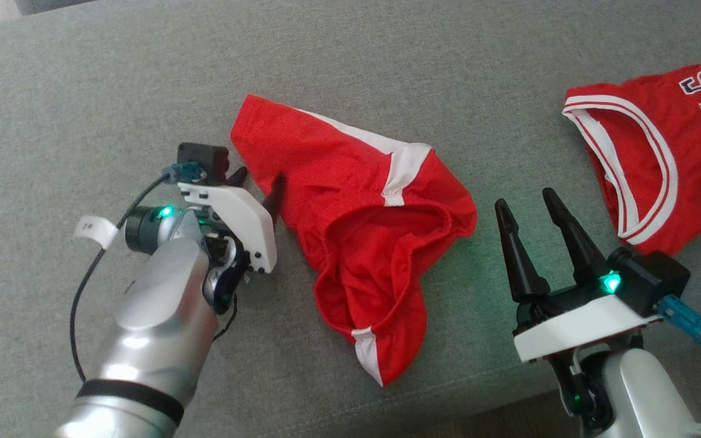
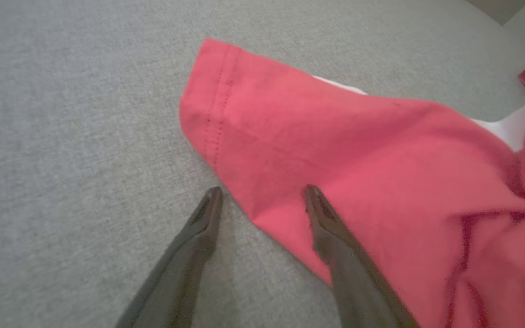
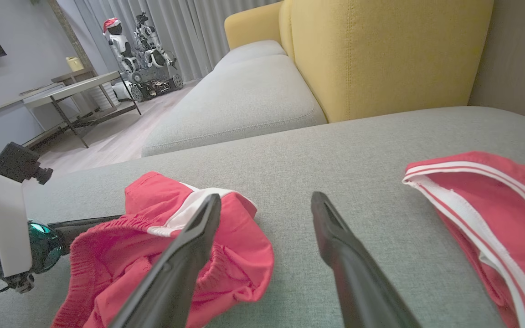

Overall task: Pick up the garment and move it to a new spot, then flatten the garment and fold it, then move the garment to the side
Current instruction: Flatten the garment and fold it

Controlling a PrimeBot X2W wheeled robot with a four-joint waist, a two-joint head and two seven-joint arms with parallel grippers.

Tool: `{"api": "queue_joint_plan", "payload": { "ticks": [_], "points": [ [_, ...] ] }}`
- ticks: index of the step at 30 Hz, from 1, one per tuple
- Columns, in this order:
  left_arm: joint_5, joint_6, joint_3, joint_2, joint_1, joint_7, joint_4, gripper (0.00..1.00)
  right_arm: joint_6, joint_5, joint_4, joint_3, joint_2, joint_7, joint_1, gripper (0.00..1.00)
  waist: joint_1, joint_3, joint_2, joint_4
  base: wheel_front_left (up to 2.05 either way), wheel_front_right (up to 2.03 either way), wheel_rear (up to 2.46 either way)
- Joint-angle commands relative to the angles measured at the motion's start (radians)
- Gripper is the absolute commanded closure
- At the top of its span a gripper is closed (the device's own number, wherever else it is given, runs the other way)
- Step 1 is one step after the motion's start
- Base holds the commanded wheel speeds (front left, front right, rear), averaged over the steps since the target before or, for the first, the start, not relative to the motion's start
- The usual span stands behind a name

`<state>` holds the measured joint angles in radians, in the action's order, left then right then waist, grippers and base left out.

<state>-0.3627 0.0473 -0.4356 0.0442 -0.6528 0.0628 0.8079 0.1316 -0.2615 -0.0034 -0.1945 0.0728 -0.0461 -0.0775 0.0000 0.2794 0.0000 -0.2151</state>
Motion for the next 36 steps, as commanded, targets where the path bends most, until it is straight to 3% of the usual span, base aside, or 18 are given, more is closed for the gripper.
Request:
{"api": "queue_joint_plan", "payload": {
  "ticks": [1,2,9,17,26,31,36],
  "points": [
    [-0.022,0.006,0.029,0.009,-0.049,0.005,-0.002,0.77,-0.001,-0.008,-0.025,-0.027,-0.005,-0.014,-0.028,0.0,0.0,0.001,0.0,0.001,0.0,0.0,0.0],
    [-0.034,0.011,0.026,0.008,-0.054,0.003,0.011,1.0,-0.001,-0.01,-0.023,-0.029,-0.006,-0.014,-0.03,0.0,0.0,0.002,0.0,0.002,0.0,0.0,0.0],
    [-0.115,0.021,0.022,0.006,-0.036,-0.111,0.034,1.0,-0.001,-0.028,-0.009,-0.031,-0.005,-0.015,-0.03,0.0,0.0,-0.012,0.0,0.021,0.0,0.0,0.0],
    [-0.133,-0.003,0.034,0.021,0.124,-0.249,-0.09,1.0,-0.001,-0.045,-0.012,-0.007,-0.001,-0.002,-0.002,0.0,0.0,-0.04,0.0,0.081,0.0,0.0,0.0],
    [-0.136,-0.102,0.055,0.067,0.372,-0.273,-0.353,1.0,-0.001,-0.045,-0.024,0.014,0.008,0.03,0.014,0.0,0.0,-0.075,0.0,0.142,0.0,0.0,0.0],
    [-0.138,-0.162,0.049,0.089,0.518,-0.229,-0.52,1.0,-0.001,-0.045,-0.03,0.026,0.012,0.05,0.027,0.0,0.0,-0.09,0.0,0.164,0.0,0.0,0.0],
    [-0.151,-0.19,0.034,0.095,0.595,-0.17,-0.604,1.0,-0.001,-0.041,-0.038,0.033,0.012,0.067,0.029,0.0,0.0,-0.094,0.0,0.17,0.0,0.0,0.0]
  ]
}}
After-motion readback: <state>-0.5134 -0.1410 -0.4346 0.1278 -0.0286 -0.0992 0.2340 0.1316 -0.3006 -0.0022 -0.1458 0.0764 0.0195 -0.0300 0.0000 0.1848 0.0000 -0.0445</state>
